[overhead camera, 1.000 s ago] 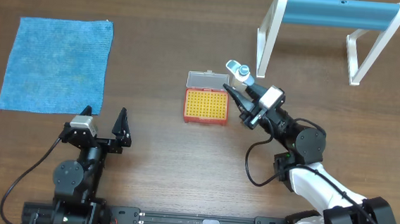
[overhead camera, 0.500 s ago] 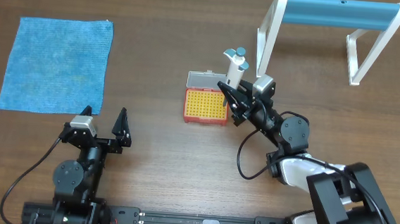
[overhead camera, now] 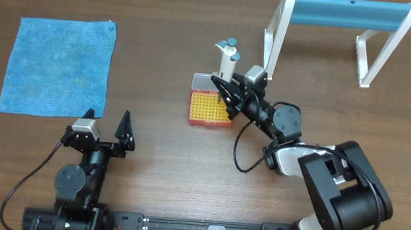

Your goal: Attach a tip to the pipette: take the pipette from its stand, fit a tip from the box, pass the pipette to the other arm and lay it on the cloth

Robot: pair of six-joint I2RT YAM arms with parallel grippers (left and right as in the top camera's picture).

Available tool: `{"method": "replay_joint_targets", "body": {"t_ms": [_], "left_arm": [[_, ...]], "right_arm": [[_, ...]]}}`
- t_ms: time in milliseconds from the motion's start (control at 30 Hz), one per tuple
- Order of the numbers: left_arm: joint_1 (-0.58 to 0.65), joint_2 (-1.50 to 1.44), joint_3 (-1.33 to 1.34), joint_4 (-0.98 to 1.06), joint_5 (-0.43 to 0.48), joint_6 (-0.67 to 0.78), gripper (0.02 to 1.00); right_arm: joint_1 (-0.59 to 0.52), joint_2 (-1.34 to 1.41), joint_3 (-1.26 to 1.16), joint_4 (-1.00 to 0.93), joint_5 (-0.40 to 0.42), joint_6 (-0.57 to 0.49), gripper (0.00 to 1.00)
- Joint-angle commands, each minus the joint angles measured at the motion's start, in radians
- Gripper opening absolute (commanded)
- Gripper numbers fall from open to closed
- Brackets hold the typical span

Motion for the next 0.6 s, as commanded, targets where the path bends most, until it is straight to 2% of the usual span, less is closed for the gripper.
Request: {"method": "replay_joint_targets", "body": {"t_ms": [33, 167, 600], "left_arm": [[0.003, -0.005, -0.004, -0.002, 0.007, 0.013, 0.917], [0.003, -0.005, -0.004, -0.002, 0.007, 0.013, 0.917], [0.003, -0.005, -0.004, -0.002, 0.007, 0.013, 0.917]], "right_arm": [[0.032, 0.056, 0.061, 0.009, 0.024, 0.007, 0.073], [0.058, 0.084, 0.075, 0.009, 0.071, 0.007, 0.073], [0.059, 0.140, 0.075, 0.009, 0.074, 0.006, 0.077]]}}
